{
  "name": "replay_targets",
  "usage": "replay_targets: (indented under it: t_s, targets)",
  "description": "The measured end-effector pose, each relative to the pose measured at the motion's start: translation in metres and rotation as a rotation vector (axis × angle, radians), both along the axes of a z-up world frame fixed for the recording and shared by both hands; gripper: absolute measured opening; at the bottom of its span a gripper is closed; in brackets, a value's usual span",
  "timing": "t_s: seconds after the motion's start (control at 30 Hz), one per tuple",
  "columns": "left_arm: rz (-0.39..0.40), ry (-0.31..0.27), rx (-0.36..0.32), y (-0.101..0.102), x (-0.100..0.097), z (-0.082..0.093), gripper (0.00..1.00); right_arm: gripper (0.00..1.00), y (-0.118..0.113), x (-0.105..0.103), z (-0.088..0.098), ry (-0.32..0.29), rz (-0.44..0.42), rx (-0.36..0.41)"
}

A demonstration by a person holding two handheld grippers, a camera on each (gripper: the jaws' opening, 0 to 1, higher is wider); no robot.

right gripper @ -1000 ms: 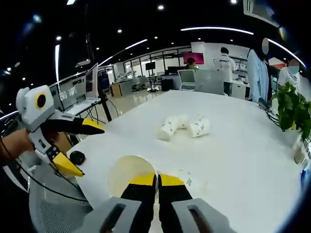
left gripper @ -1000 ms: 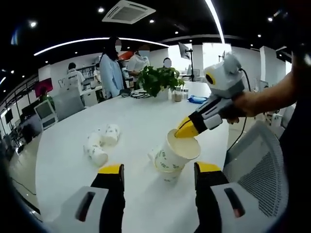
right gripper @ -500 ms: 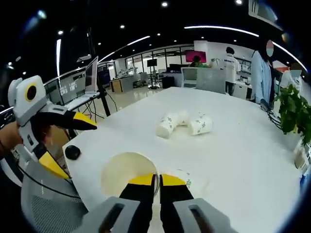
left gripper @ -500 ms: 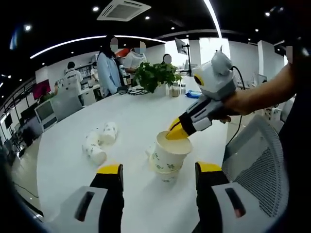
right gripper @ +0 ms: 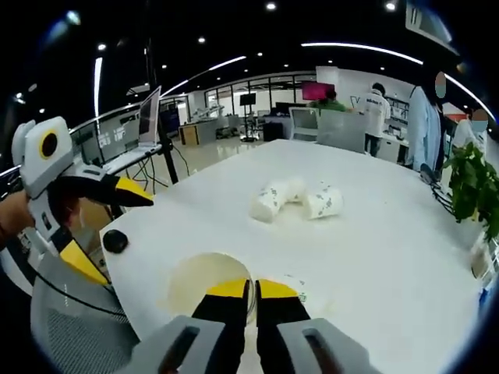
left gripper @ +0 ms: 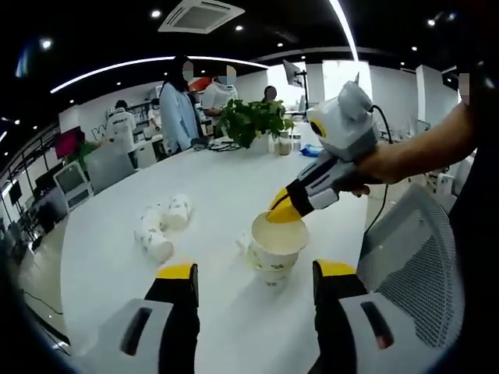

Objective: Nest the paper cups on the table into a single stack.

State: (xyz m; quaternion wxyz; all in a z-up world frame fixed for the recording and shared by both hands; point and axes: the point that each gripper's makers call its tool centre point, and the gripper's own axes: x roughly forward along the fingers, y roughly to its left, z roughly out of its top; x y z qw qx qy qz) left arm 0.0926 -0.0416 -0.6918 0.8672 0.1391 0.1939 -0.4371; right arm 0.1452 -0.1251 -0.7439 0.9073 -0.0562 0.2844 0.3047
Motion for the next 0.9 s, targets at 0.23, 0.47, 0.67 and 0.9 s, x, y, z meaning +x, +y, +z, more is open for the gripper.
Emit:
replay_targets:
  t_s: [0.23, 0.47, 0.67, 0.9]
  targets:
    - [0.005, 0.004, 0.003, 0.001, -0.002, -0.002, 0.57, 0.0, 0.001, 0.0, -0.004, 0.005, -0.004, -0.006]
    - [0.023, 0.005, -0.002, 0.009, 0.003, -0.004, 0.57, 0.05, 0.002, -0.001, 0.001, -0.013, -0.002, 0.011]
    - [0.051, 0.013, -0.009, 0.012, 0.011, -0.005, 0.57, 0.18, 0.004, -0.006, 0.006, -0.028, 0.018, 0.046]
    - [0.084, 0.015, 0.012, 0.018, 0.032, -0.006, 0.58, 0.32, 0.002, -0.011, 0.012, -0.056, 0.025, 0.089]
